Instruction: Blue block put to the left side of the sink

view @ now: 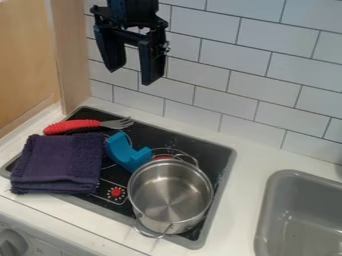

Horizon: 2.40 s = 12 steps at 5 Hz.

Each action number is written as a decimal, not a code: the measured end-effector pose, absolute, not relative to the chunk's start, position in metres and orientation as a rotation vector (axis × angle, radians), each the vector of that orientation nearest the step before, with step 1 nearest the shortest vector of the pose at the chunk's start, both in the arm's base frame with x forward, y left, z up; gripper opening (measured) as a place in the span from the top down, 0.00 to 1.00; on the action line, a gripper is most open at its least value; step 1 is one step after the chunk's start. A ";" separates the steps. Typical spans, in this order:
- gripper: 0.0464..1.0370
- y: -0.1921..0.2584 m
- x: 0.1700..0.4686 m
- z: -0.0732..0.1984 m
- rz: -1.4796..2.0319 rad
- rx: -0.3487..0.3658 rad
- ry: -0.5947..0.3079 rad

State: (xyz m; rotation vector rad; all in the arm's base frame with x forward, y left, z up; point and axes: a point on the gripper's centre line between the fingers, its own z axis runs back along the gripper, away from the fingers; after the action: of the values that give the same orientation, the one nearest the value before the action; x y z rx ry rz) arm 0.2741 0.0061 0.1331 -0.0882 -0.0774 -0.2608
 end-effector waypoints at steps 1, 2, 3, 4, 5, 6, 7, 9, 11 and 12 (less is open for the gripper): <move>0.04 0.005 0.265 0.120 -0.253 -0.100 -0.024; 0.04 0.001 0.266 0.116 -0.119 -0.086 -0.004; 0.04 -0.001 0.269 0.115 0.048 -0.063 -0.012; 0.04 -0.005 0.272 0.111 0.250 -0.006 -0.044; 0.04 -0.012 0.270 0.098 0.462 0.049 -0.089; 0.04 -0.017 0.272 0.100 0.630 0.094 -0.136; 0.04 -0.018 0.275 0.100 0.797 0.086 -0.172; 0.04 -0.023 0.274 0.082 0.982 0.087 -0.210; 0.04 -0.019 0.276 0.065 1.036 0.086 -0.200; 0.04 -0.014 0.278 0.050 1.058 0.069 -0.171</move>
State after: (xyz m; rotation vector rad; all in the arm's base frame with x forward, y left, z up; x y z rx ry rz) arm 0.2782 -0.0135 0.0504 0.0687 -0.1712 1.0578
